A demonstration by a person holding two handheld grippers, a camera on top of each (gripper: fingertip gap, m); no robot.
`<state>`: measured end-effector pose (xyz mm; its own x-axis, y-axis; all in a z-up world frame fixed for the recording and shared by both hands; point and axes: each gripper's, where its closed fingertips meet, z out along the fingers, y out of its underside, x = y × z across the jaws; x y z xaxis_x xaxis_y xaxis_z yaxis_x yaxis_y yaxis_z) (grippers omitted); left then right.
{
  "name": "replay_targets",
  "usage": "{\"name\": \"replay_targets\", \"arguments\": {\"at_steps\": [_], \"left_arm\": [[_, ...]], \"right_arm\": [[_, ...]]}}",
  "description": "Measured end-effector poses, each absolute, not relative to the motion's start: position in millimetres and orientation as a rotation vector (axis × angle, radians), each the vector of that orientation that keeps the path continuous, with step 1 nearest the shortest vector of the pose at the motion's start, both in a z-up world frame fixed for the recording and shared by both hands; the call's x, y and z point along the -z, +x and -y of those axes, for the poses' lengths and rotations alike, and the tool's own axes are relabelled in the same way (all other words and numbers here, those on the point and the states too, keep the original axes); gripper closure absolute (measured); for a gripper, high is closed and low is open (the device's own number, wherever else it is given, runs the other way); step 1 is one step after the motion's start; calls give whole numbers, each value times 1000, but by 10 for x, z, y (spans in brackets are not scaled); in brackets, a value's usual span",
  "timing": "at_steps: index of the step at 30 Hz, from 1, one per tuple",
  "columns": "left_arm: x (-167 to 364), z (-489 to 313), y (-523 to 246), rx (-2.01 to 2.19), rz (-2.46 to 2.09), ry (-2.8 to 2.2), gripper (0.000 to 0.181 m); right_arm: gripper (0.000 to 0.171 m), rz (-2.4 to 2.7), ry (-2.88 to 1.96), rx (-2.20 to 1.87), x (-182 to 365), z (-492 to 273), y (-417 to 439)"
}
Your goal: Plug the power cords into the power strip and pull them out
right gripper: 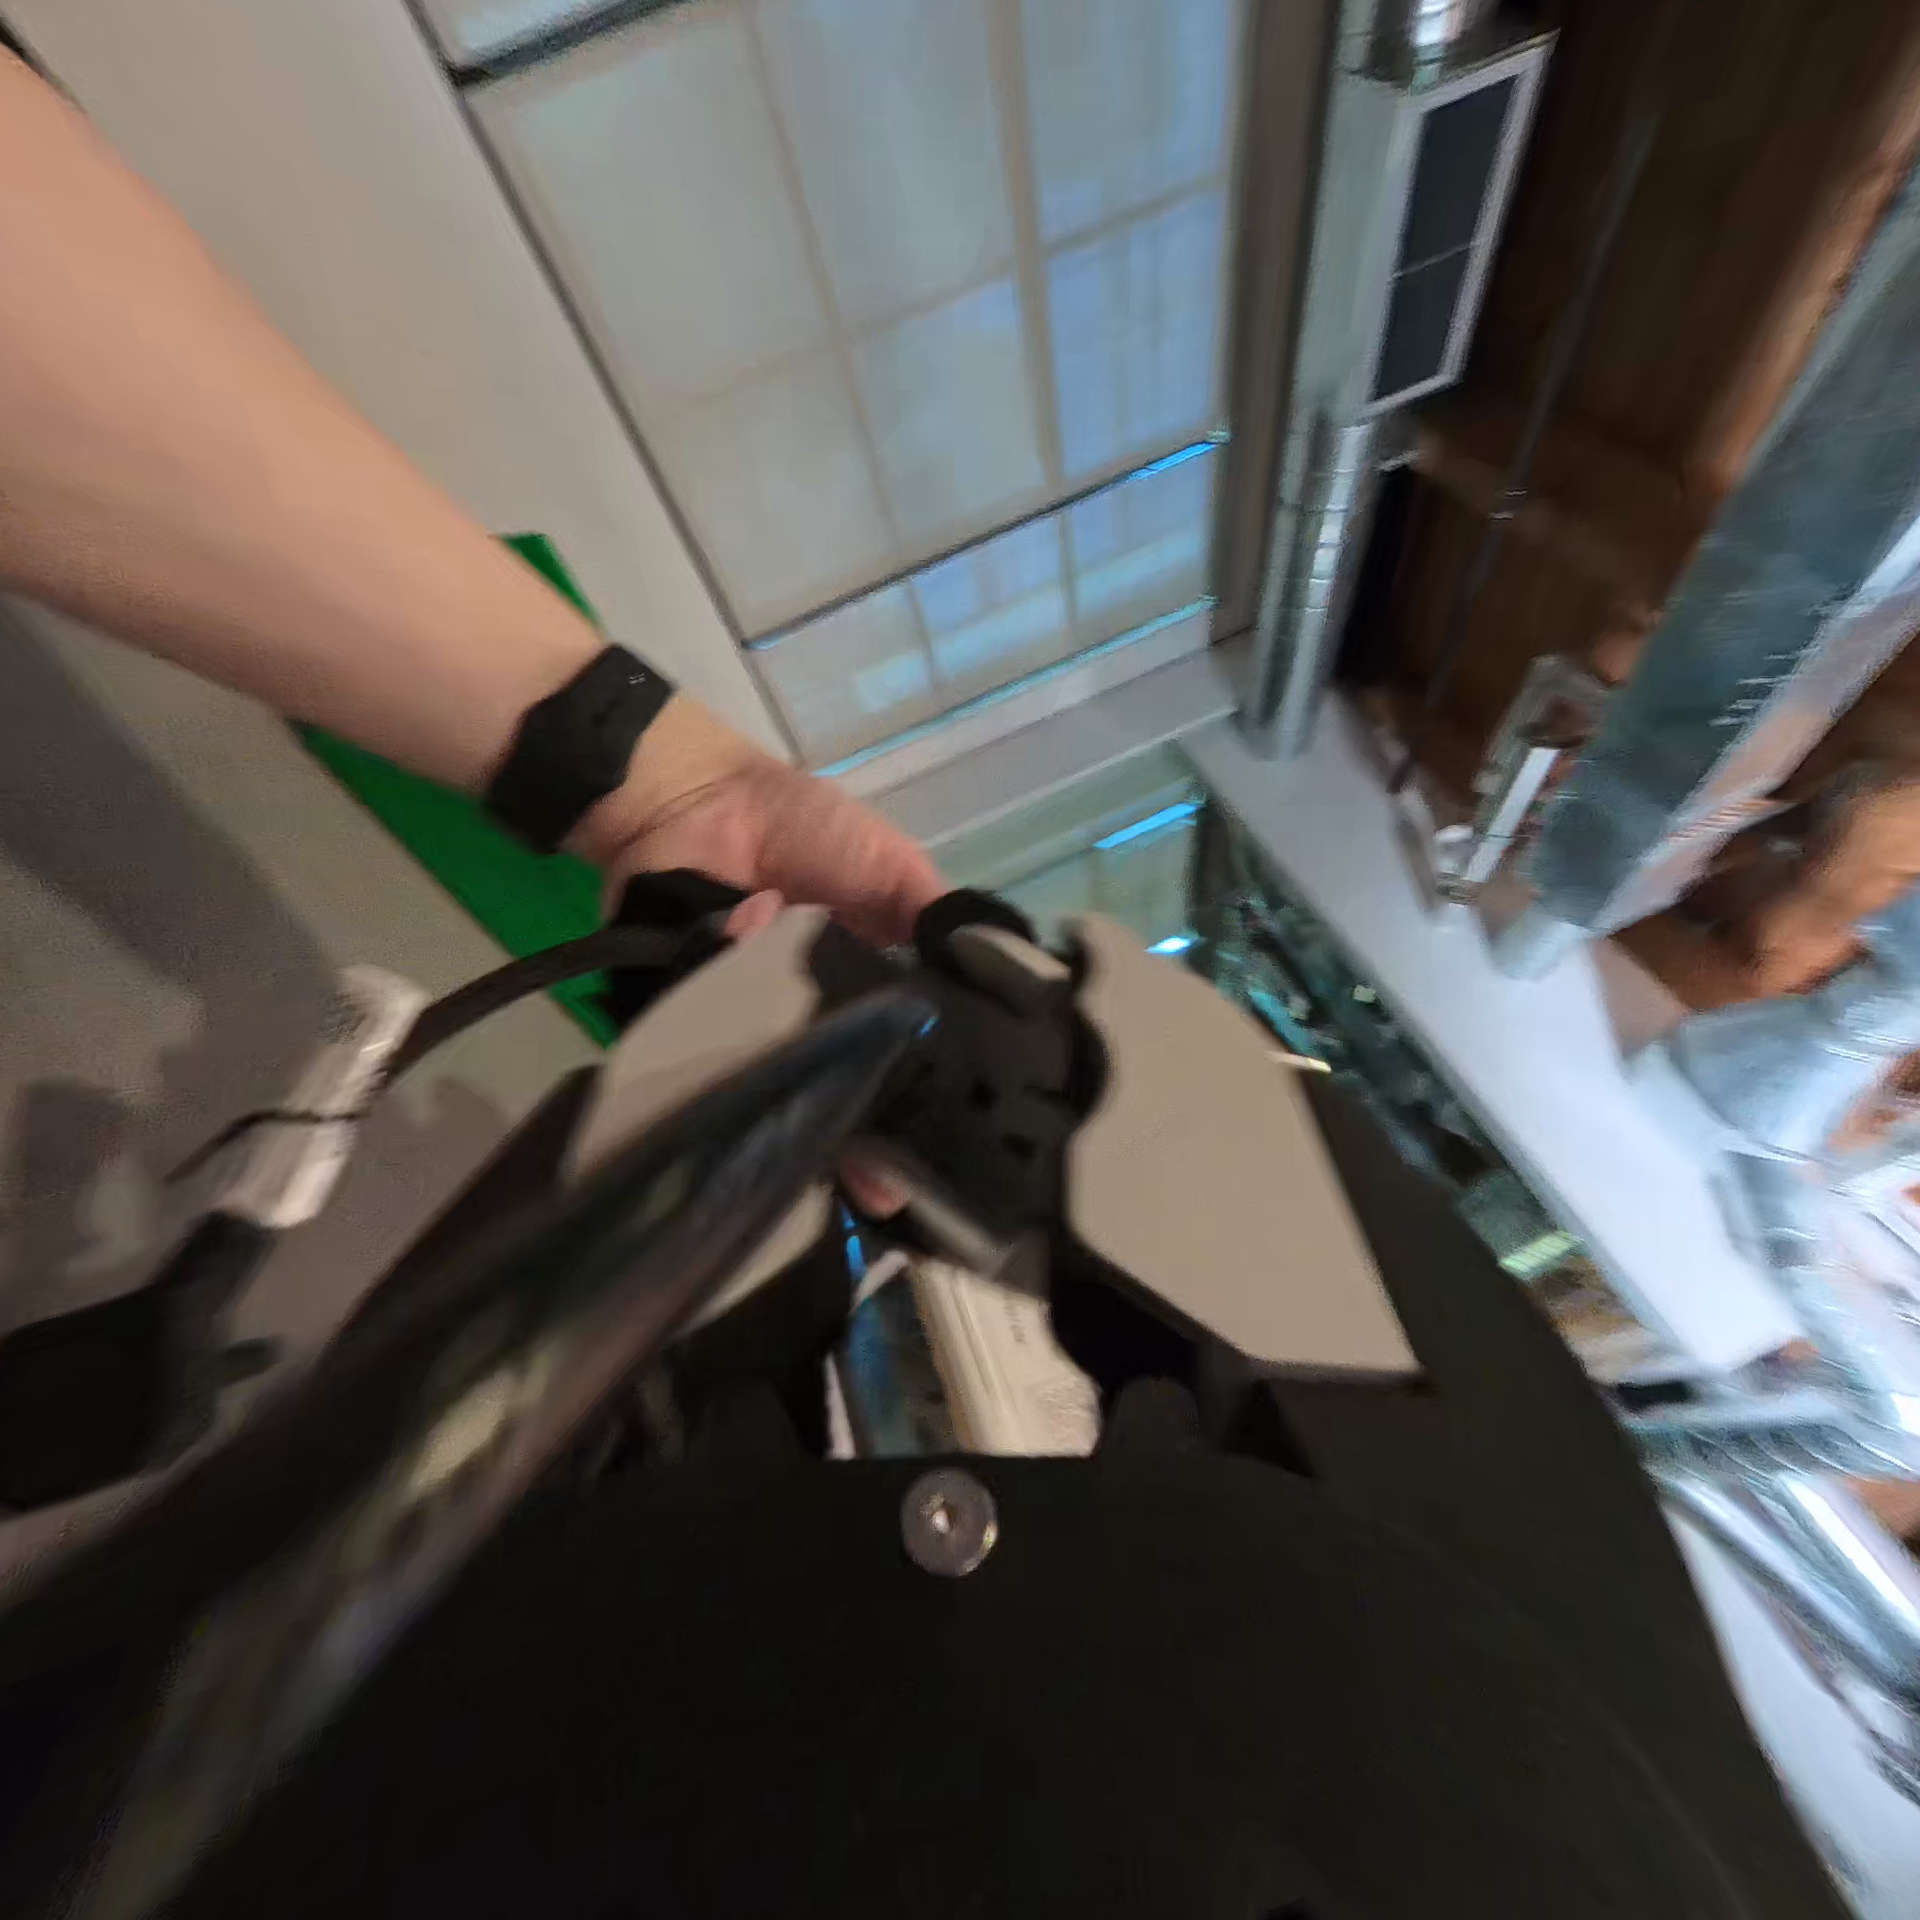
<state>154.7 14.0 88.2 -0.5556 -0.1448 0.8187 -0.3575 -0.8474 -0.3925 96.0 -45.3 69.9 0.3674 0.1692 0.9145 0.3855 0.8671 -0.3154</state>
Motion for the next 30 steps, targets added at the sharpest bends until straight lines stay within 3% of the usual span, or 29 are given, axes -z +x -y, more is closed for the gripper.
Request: {"name": "replay_targets", "arguments": {"at_steps": [1,2,6,8,12,16,20,23,25,30], "left_arm": [[-829,-133,1576,-2519,778,1368,138],[-767,-165,1597,-2509,751,1364,138],[-252,-783,1487,-2489,1068,2097,127],[-132,-1023,1153,-2322,1305,2569,118],[44,-640,926,-1796,1779,2906,114],[535,-657,1189,-1011,2297,3057,116],[1138,-855,1304,-682,2376,2944,116],[1454,-898,1374,-712,2370,2848,123],[1533,-981,1409,-764,2411,2838,138],[1554,-963,1450,-1006,2358,2745,138]], "right_arm": [[84,1226,-532,165,-652,439,929],[76,1230,-561,159,-605,396,917],[166,1082,-1011,-7,-429,-77,1092],[166,938,-1270,-105,-285,-413,1269],[166,782,-1803,-361,242,-915,1416],[166,799,-2008,-477,638,-1063,1359],[165,747,-2095,-513,810,-1149,1358],[155,837,-2065,-622,825,-1107,1234],[145,884,-1951,-601,758,-1151,1260],[132,1111,-1592,-443,762,-1135,1420]]}}
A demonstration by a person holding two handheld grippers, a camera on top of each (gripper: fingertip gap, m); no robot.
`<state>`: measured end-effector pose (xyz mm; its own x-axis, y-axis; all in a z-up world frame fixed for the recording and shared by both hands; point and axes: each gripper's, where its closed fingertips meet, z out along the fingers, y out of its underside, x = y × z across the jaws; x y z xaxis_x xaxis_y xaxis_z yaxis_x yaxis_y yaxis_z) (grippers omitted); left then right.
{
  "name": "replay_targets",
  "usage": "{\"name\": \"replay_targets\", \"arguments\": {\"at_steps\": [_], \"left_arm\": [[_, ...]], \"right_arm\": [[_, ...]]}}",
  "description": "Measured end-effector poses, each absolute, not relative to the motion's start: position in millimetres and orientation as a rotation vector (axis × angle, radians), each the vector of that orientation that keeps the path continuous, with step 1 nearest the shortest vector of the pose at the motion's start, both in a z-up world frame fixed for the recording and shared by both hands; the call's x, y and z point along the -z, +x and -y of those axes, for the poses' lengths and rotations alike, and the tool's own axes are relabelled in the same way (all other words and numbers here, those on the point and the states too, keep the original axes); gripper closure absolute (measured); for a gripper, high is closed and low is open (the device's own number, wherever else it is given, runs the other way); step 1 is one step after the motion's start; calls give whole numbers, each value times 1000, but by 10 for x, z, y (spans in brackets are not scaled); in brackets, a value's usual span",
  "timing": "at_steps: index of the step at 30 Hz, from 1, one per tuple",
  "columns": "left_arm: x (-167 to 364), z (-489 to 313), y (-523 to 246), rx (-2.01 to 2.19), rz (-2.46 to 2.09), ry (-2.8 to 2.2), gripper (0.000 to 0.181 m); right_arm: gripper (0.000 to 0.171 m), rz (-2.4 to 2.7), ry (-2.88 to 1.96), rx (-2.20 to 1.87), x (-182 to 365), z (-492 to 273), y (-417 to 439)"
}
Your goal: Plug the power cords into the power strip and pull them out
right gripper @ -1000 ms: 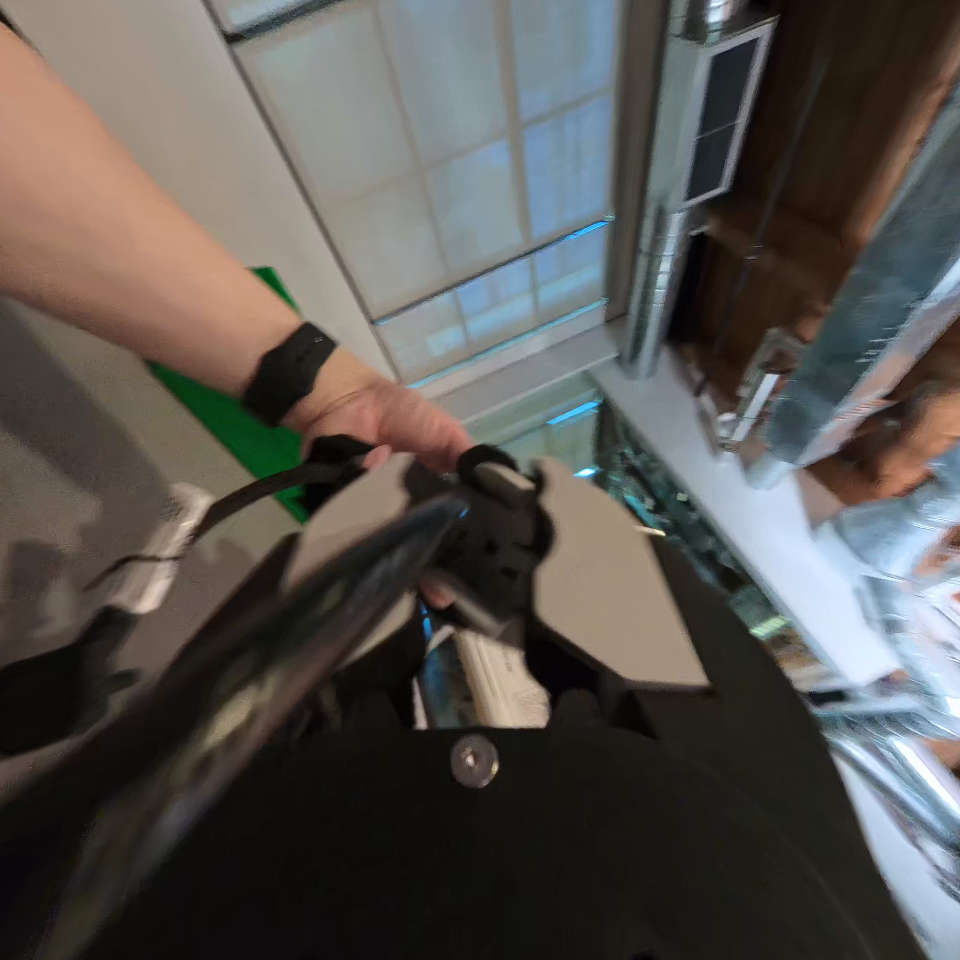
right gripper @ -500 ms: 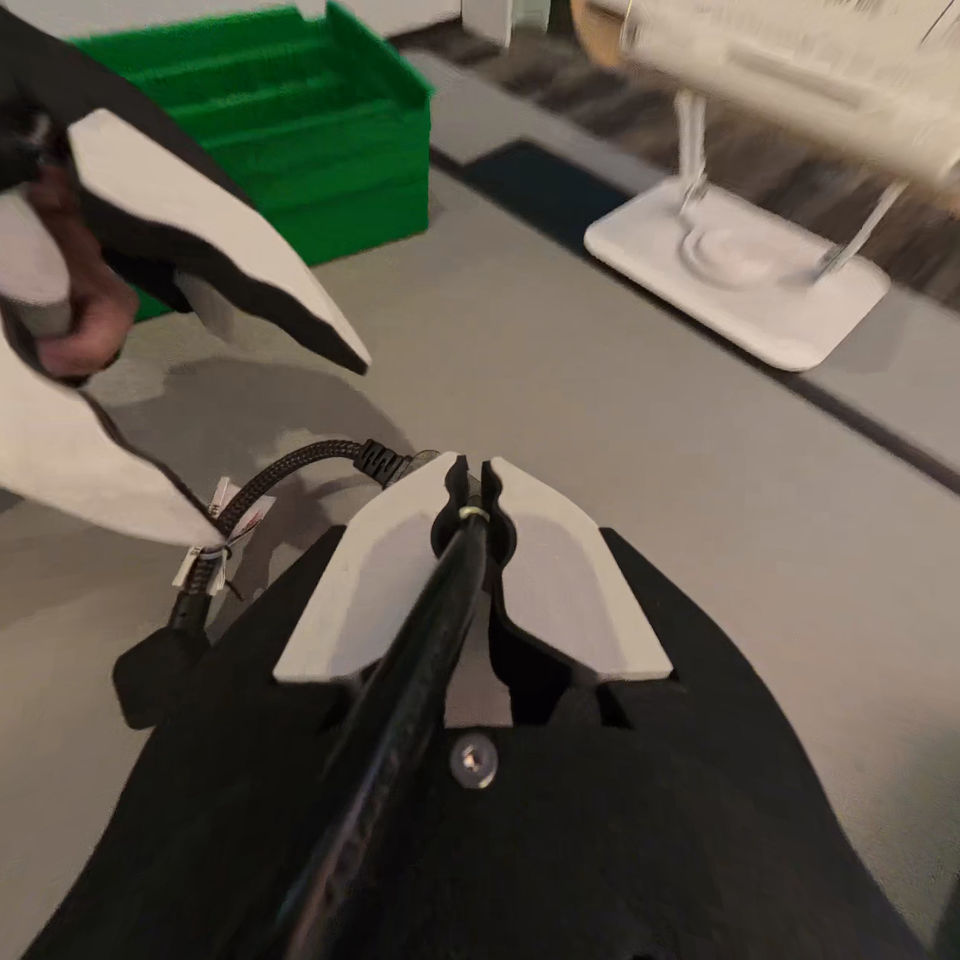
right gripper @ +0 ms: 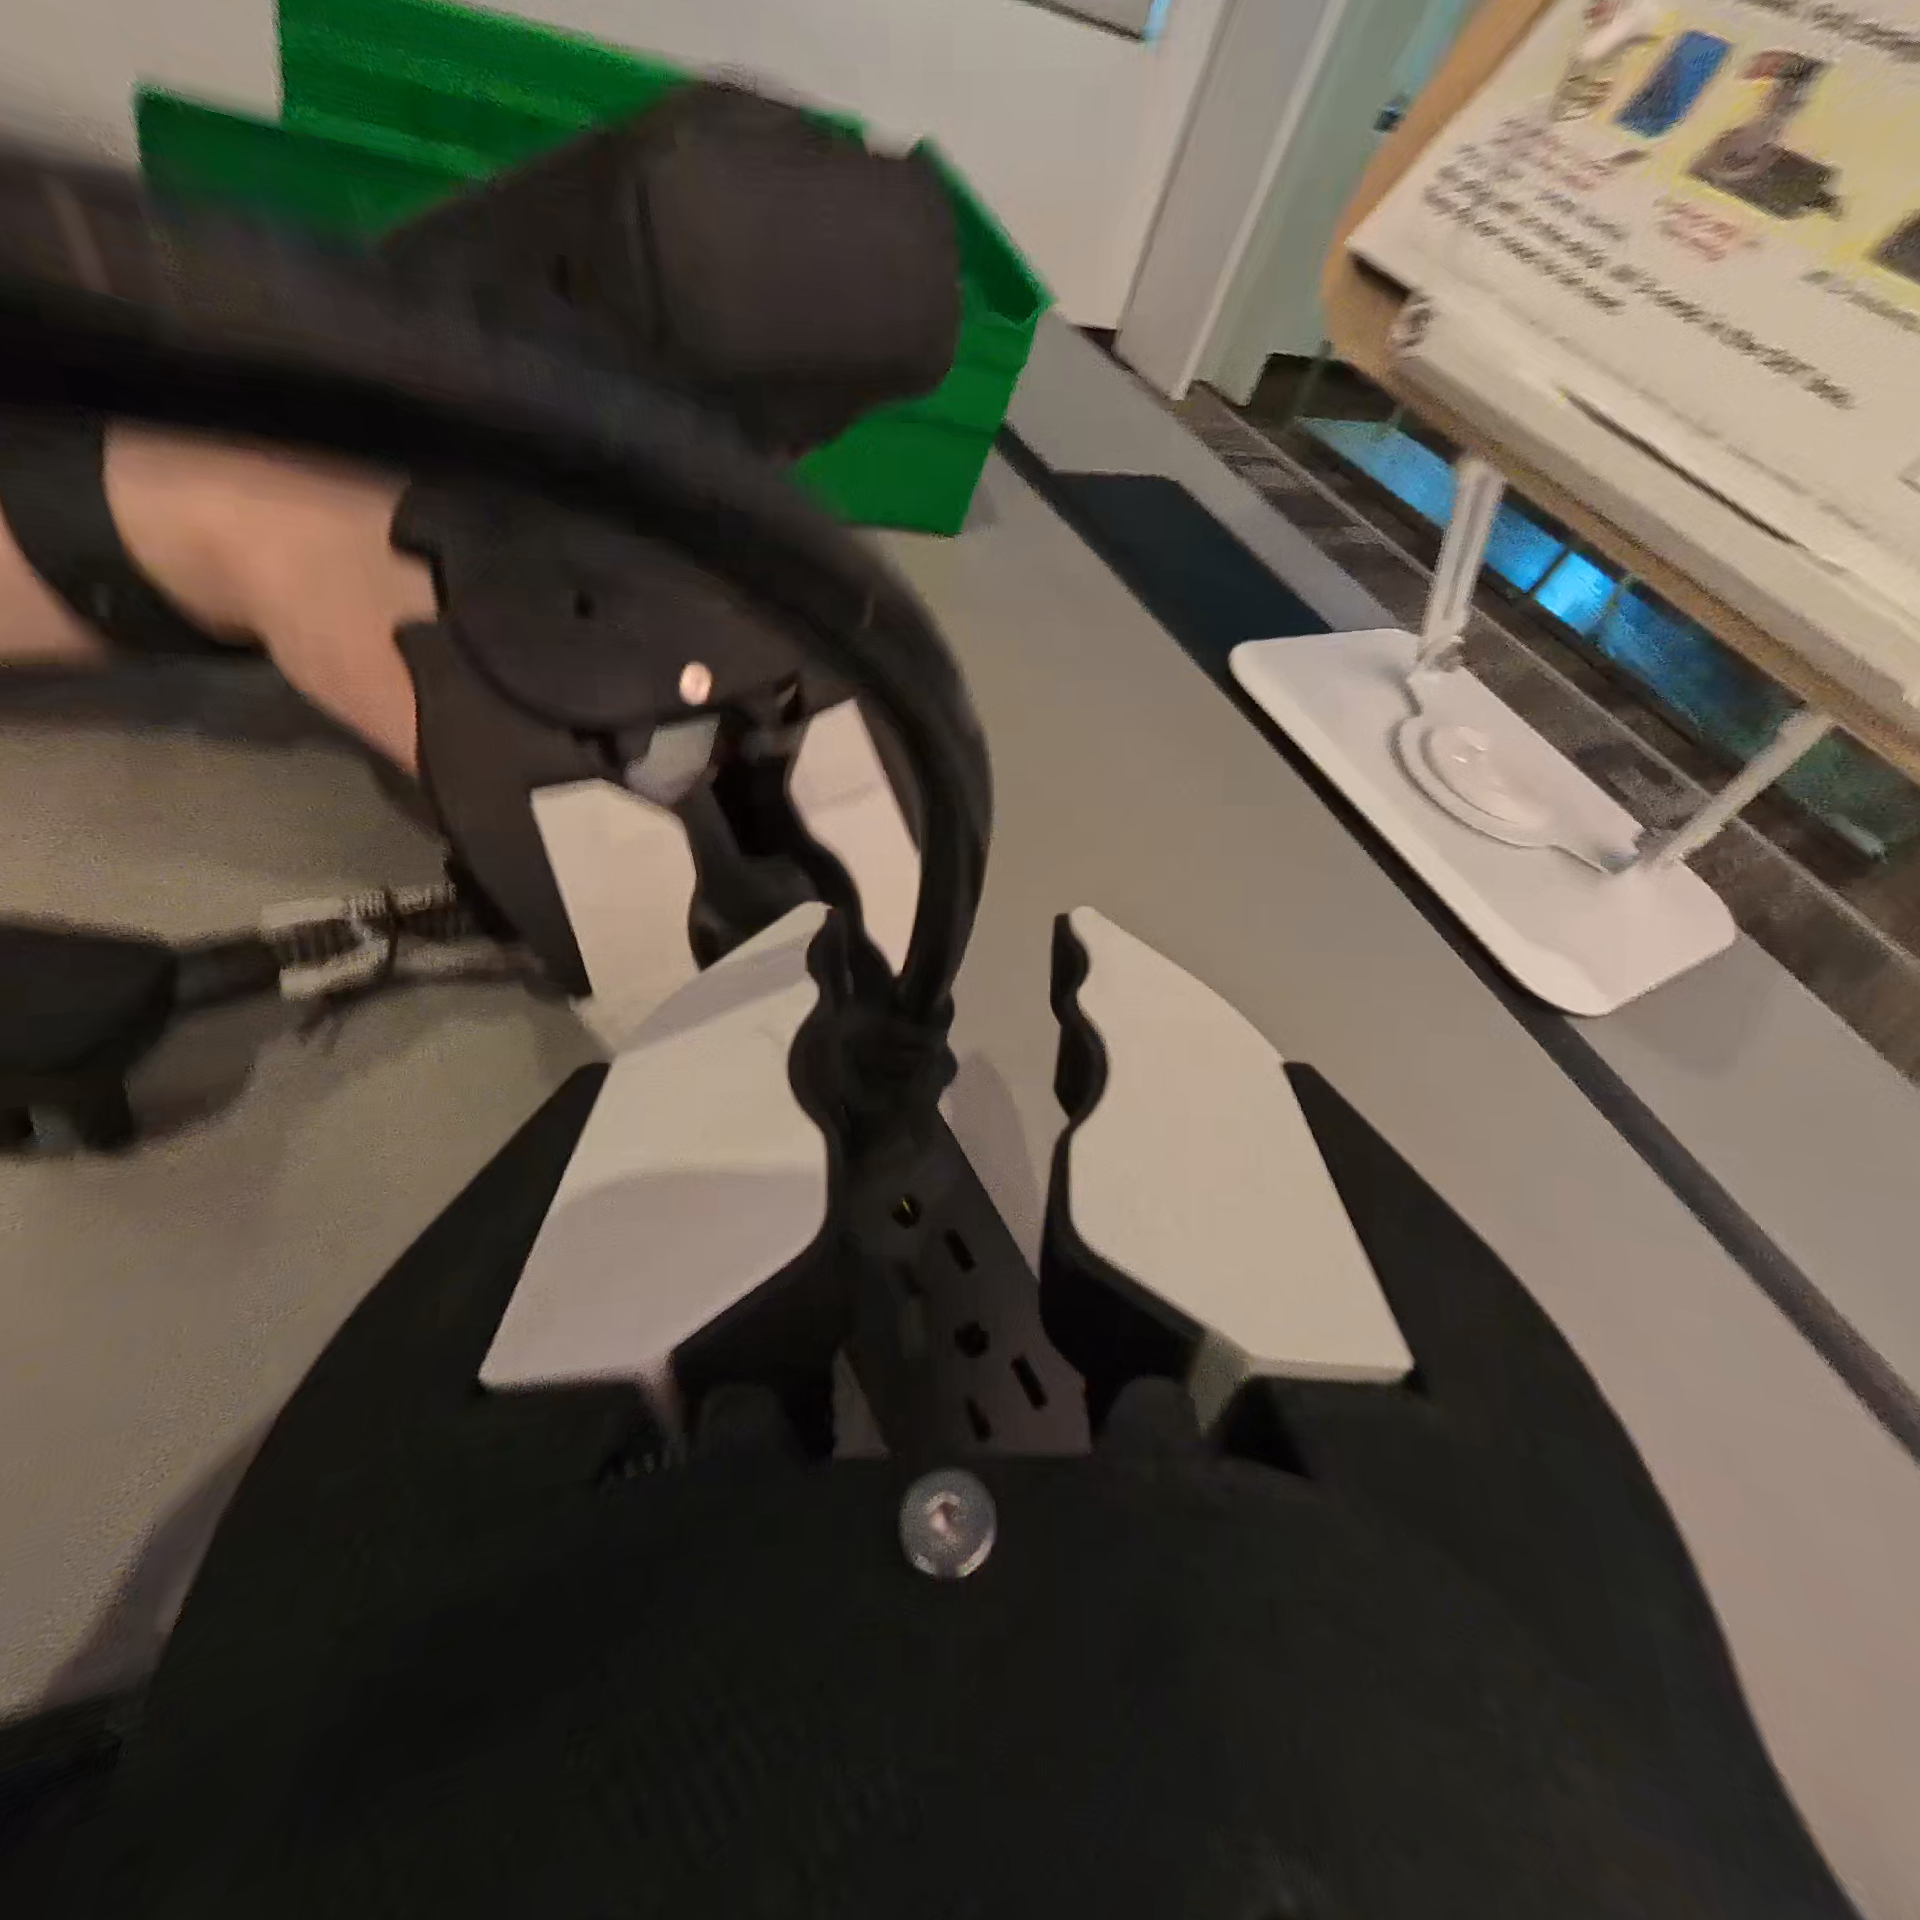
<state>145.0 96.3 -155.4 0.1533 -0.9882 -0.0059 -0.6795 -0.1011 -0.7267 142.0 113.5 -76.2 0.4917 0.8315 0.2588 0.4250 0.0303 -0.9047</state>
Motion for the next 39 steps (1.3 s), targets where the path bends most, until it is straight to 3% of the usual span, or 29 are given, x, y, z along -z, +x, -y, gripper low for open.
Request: {"name": "replay_targets", "arguments": {"at_steps": [4,10,13,15,32,34,35,36,38,39], "left_arm": [[1558,-958,1451,684,-1614,-1833,138],[1507,-899,1459,822,-1583,-1868,132],[1481,-881,1519,884,-1553,-1888,126],[1515,-953,1546,784,-1547,-1883,137],[1552,-948,1553,716,-1581,-1857,137],[1576,-934,1555,670,-1609,-1839,133],[1582,-923,1559,663,-1619,-1837,130],[1580,-912,1571,674,-1620,-1838,126],[1583,-892,1622,703,-1611,-1861,104],[1588,-912,1636,687,-1601,-1867,105]], "right_arm": [[154,1198,-1592,-712,910,-1061,1371],[143,1257,-1501,-714,960,-1030,1434],[150,1252,-1536,-751,962,-1034,1435],[152,1209,-1534,-812,959,-1040,1439],[142,1303,-1571,-791,991,-989,1508],[127,1384,-1636,-786,1105,-942,1546],[130,1407,-1658,-743,1165,-965,1579],[145,1410,-1647,-730,1182,-978,1583],[145,1401,-1615,-748,1166,-969,1543],[146,1399,-1605,-762,1156,-959,1519]]}}
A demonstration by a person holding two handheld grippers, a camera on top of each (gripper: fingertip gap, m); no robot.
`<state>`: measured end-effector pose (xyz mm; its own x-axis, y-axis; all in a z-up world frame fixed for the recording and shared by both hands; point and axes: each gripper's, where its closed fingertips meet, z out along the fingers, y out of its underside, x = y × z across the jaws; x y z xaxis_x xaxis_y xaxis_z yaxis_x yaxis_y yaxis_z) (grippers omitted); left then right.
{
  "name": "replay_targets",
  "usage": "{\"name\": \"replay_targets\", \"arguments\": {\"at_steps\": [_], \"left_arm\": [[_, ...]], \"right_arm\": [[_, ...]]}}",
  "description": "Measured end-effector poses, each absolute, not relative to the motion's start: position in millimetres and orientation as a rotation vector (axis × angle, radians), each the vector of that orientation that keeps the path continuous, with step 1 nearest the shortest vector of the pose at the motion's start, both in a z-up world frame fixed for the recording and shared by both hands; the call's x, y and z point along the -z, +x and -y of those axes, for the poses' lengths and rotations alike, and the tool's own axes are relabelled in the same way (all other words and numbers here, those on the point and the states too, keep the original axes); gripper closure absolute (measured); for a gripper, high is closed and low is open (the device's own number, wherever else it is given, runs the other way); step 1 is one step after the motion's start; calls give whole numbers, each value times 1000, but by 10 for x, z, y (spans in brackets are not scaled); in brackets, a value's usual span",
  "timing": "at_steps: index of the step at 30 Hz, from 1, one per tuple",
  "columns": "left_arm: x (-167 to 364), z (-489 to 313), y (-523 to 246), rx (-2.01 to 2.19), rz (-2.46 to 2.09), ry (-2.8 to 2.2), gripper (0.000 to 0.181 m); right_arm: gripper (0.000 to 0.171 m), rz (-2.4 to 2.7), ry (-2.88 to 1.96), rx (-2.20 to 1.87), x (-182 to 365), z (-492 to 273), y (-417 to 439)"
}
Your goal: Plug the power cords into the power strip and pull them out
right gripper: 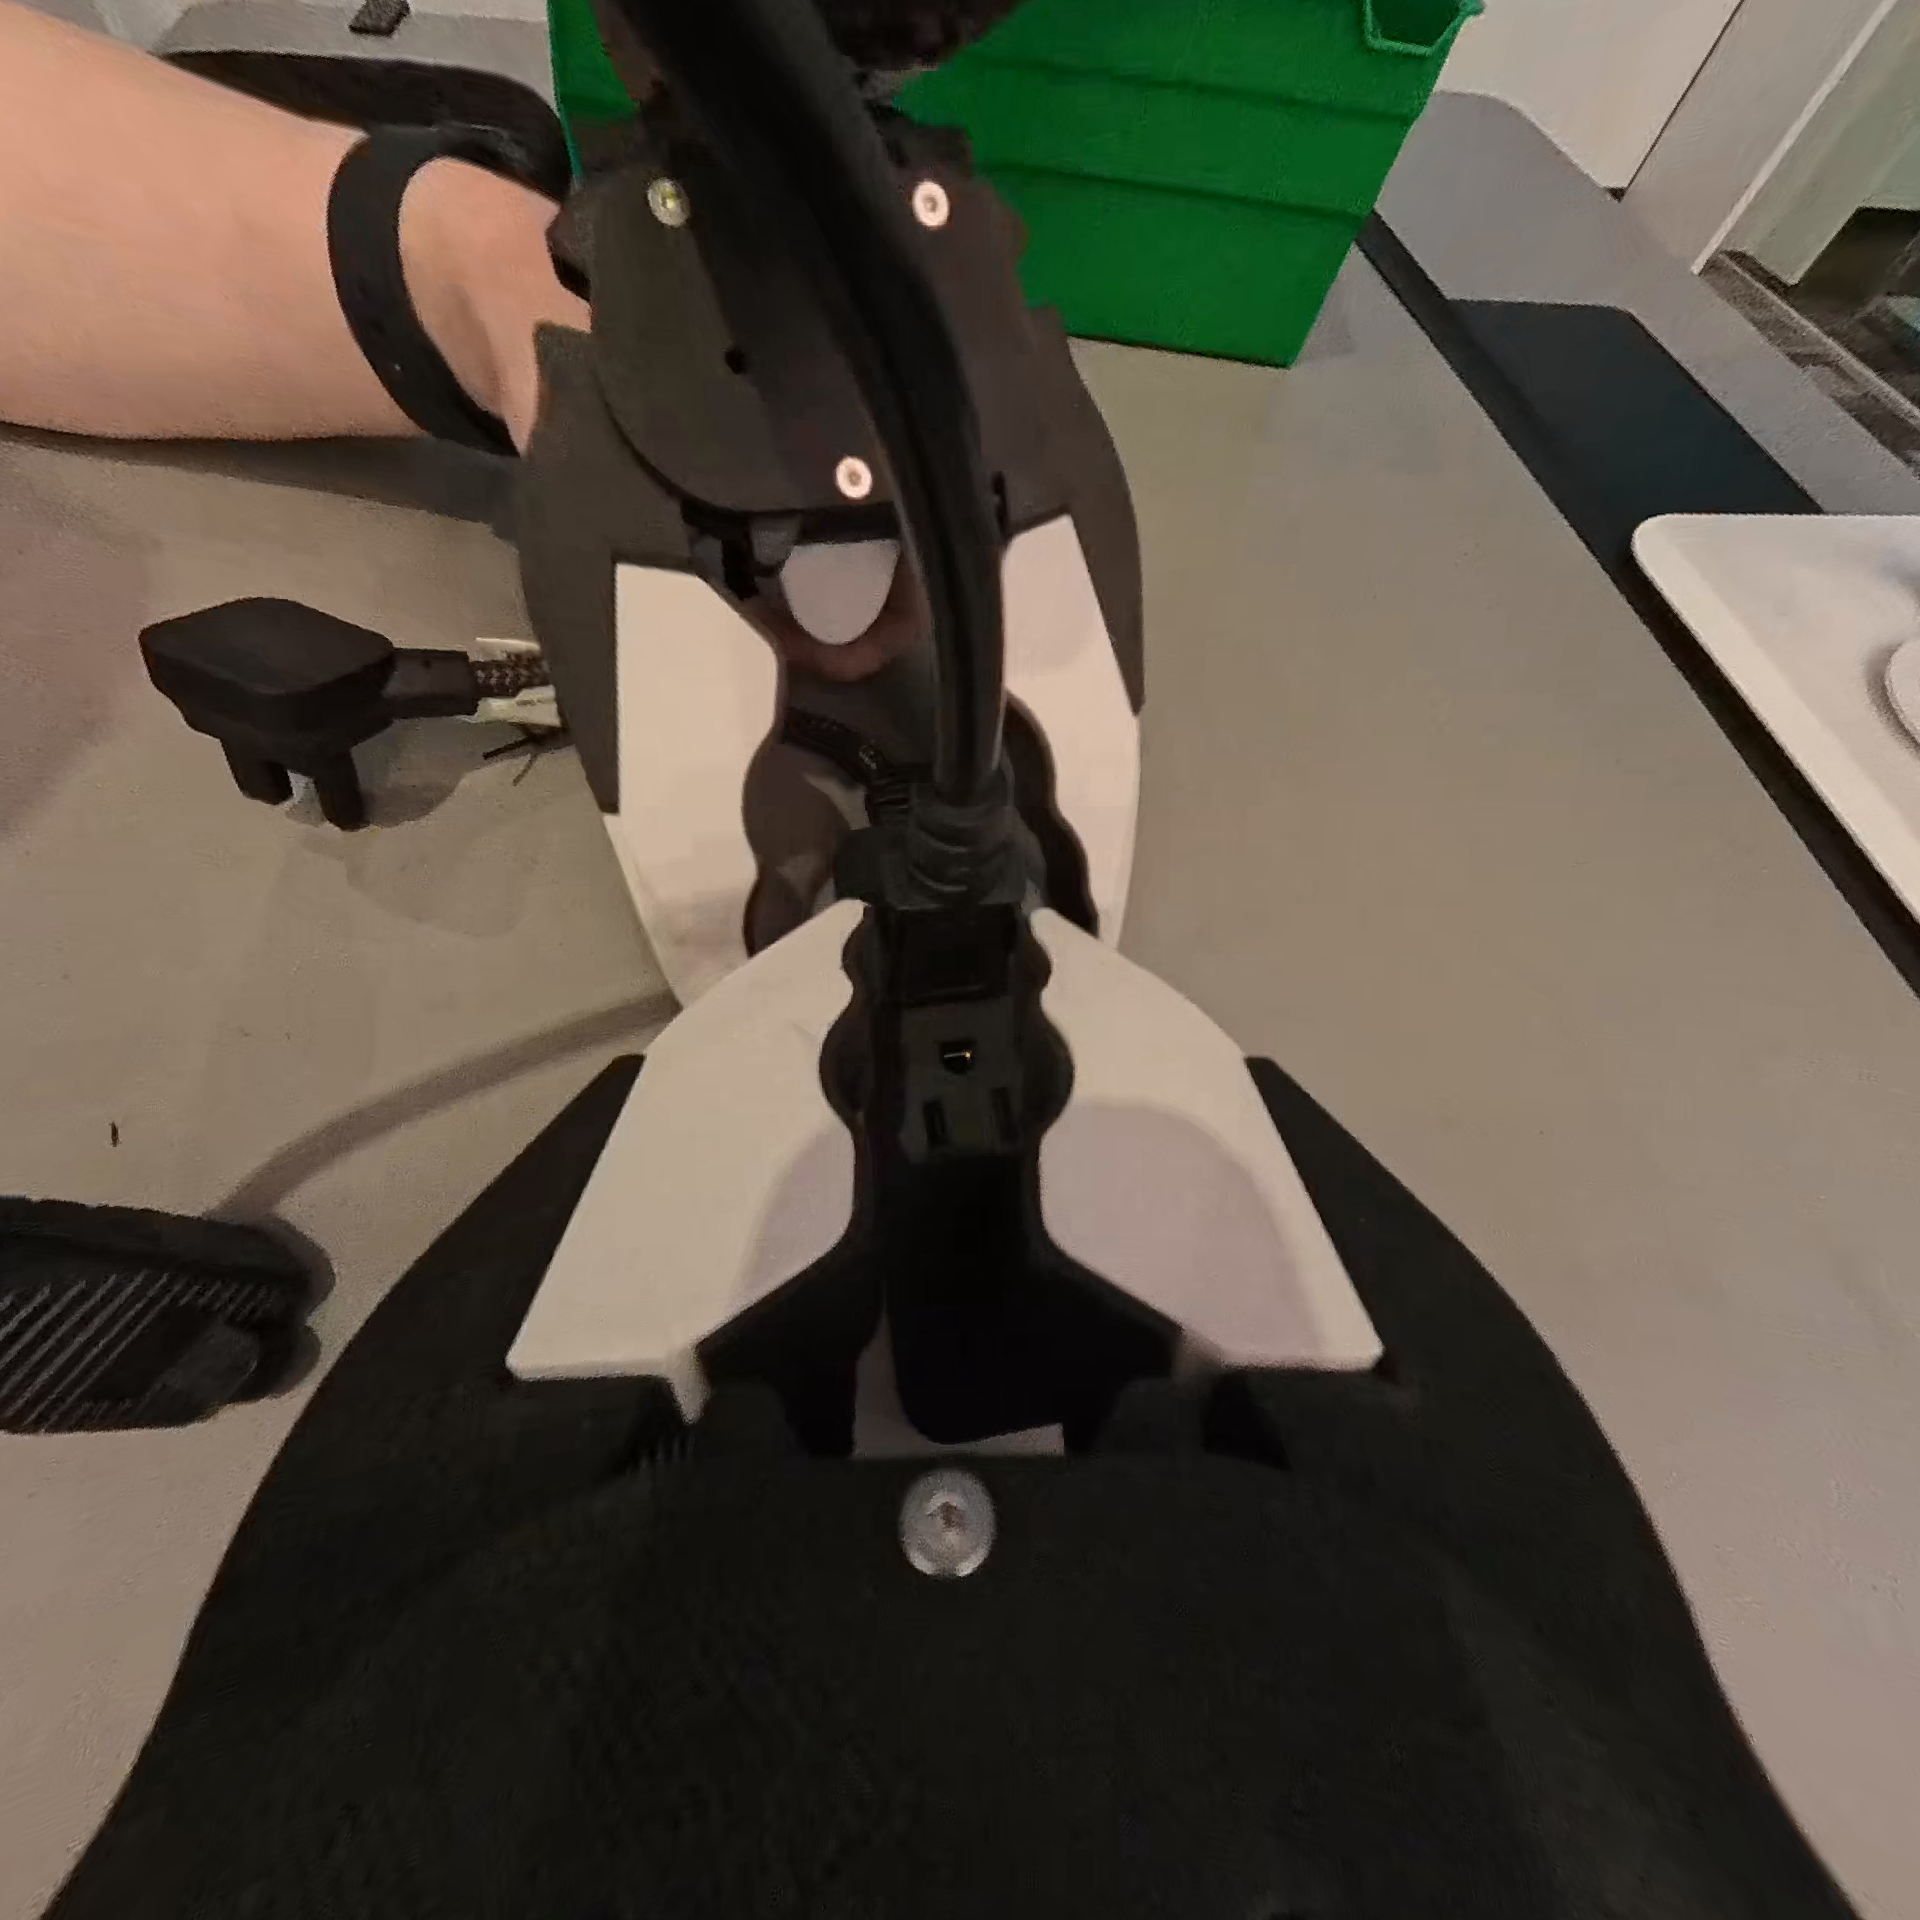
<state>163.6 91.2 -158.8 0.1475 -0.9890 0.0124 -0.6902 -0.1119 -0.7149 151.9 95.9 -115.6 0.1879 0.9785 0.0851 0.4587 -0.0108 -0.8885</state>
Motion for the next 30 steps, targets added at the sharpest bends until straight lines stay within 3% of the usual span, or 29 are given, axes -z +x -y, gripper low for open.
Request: {"name": "replay_targets", "arguments": {"at_steps": [3,14,23,30], "left_arm": [[1577,-926,1669,661,-1598,-1844,136],[1575,-921,1657,666,-1607,-1838,136],[1569,-949,1633,656,-1558,-1859,136],[1569,-1017,1614,626,-1494,-1901,135]], "right_arm": [[142,1358,-1564,-820,1108,-938,1454],[146,1336,-1555,-760,1099,-979,1401],[145,1359,-1398,-289,1054,-1036,1373],[144,1217,-1506,-343,1055,-1122,1324]]}}
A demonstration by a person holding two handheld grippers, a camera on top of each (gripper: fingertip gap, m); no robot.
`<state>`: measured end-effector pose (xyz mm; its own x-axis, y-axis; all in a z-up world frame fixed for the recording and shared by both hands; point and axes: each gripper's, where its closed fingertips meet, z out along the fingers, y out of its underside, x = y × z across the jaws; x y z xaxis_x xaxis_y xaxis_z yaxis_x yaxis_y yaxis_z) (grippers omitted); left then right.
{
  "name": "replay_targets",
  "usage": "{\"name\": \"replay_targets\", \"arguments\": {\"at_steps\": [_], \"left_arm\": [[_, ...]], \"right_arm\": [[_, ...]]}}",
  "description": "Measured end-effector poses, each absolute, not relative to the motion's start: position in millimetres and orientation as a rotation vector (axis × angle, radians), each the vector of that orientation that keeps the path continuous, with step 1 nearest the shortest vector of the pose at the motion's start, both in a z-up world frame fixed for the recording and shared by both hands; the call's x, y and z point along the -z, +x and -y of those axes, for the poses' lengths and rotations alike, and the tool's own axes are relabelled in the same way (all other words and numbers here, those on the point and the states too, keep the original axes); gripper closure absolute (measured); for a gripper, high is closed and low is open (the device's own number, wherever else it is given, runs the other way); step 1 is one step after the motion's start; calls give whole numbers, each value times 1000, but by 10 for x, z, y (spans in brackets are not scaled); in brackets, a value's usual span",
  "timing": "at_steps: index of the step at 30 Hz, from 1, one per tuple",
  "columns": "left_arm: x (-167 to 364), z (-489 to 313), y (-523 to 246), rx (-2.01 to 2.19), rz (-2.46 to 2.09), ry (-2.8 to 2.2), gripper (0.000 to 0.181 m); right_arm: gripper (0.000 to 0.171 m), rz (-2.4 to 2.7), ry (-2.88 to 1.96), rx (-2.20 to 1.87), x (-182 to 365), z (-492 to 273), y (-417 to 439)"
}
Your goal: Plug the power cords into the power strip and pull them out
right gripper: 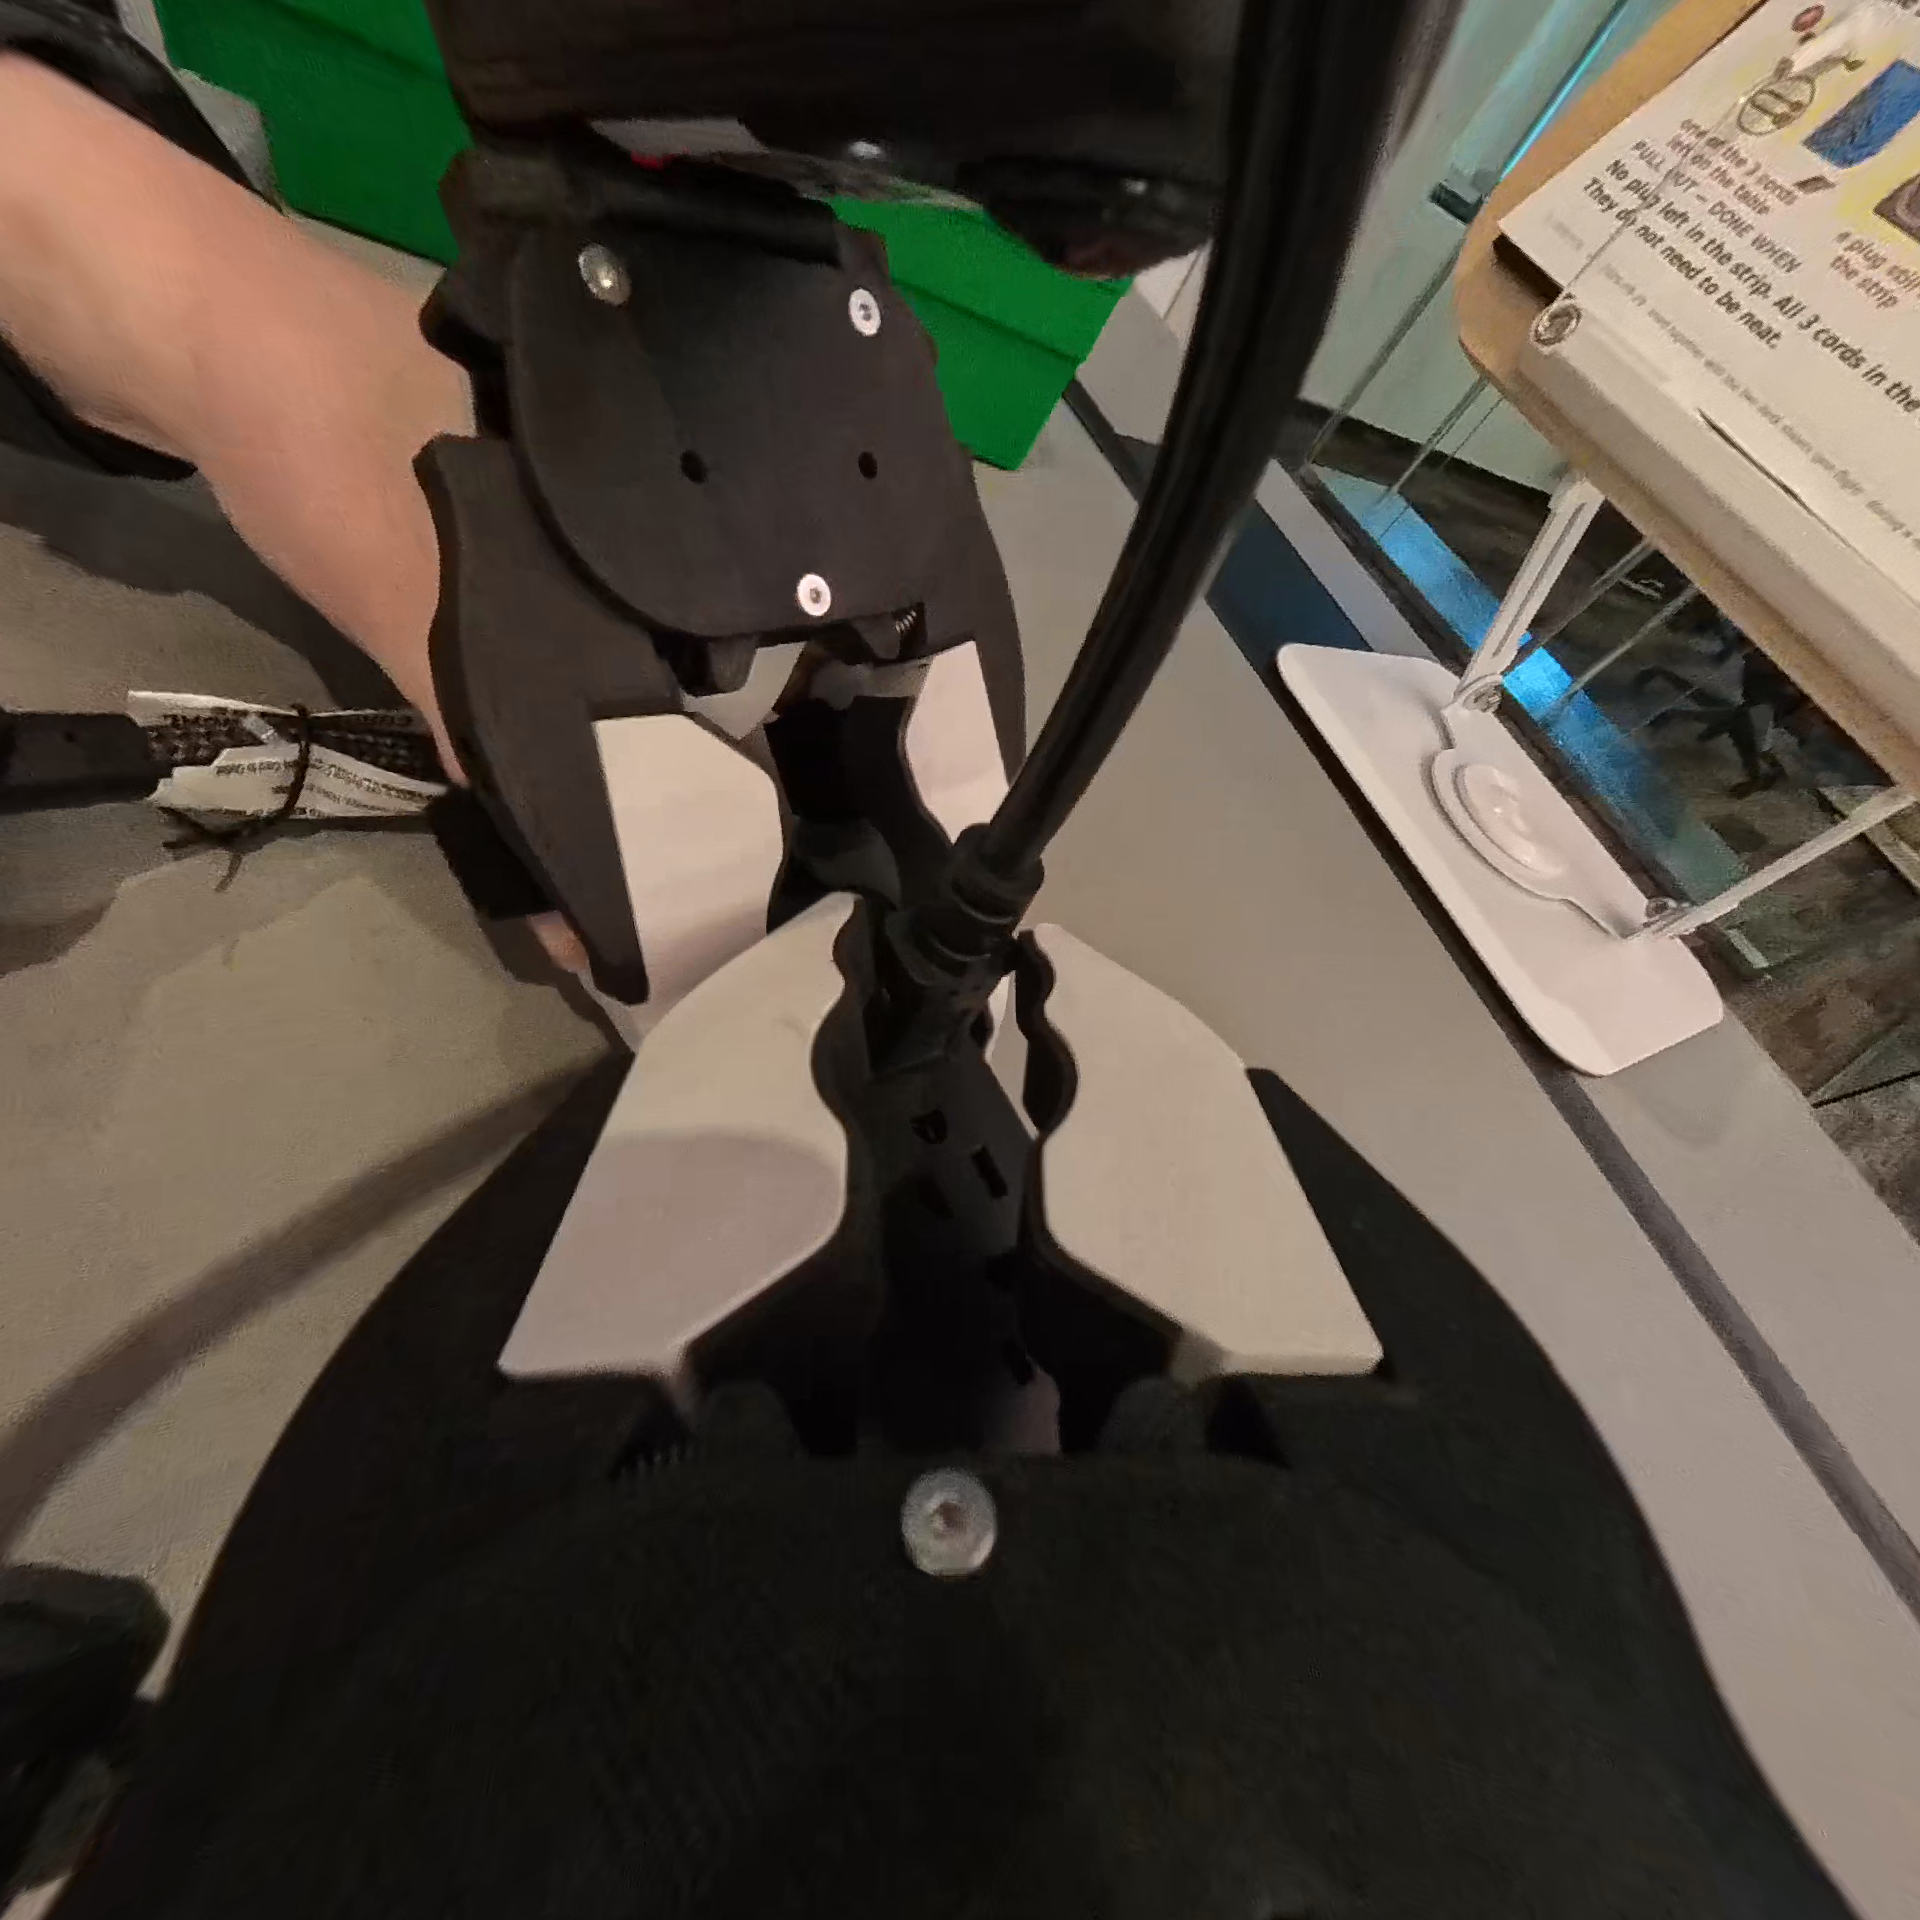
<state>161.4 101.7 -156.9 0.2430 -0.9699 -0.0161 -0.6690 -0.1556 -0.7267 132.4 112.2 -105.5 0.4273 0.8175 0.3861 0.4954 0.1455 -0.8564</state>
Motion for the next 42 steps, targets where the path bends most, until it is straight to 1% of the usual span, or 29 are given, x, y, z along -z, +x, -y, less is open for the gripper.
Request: {"name": "replay_targets", "arguments": {"at_steps": [7,9,16,20,24,26,29,33,39,42], "left_arm": [[1569,-1047,1608,614,-1463,-1919,136],[1564,-1056,1607,614,-1451,-1917,135],[1538,-1062,1617,594,-1444,-1879,135],[1565,-1051,1615,619,-1449,-1916,135],[1565,-1057,1611,615,-1440,-1920,136],[1563,-1056,1611,612,-1438,-1918,135],[1566,-1058,1606,609,-1431,-1926,135],[1540,-1051,1610,584,-1433,-1882,135],[1540,-1004,1587,610,-1481,-1872,136],[1469,-1001,1516,799,-1415,-1935,139]], "right_arm": [[147,1081,-1680,-519,1058,-1164,1326],[147,1021,-1728,-651,1049,-1183,1339],[147,991,-1760,-774,1026,-1169,1404],[147,1002,-1809,-733,1052,-1170,1386],[148,1097,-1795,-487,1042,-1153,1307],[149,1111,-1795,-434,1042,-1149,1292],[148,1064,-1815,-537,1043,-1163,1311],[147,957,-1838,-816,1028,-1157,1405],[145,1095,-1758,-744,1058,-1119,1412],[145,1129,-1730,-663,1092,-1157,1461]]}}
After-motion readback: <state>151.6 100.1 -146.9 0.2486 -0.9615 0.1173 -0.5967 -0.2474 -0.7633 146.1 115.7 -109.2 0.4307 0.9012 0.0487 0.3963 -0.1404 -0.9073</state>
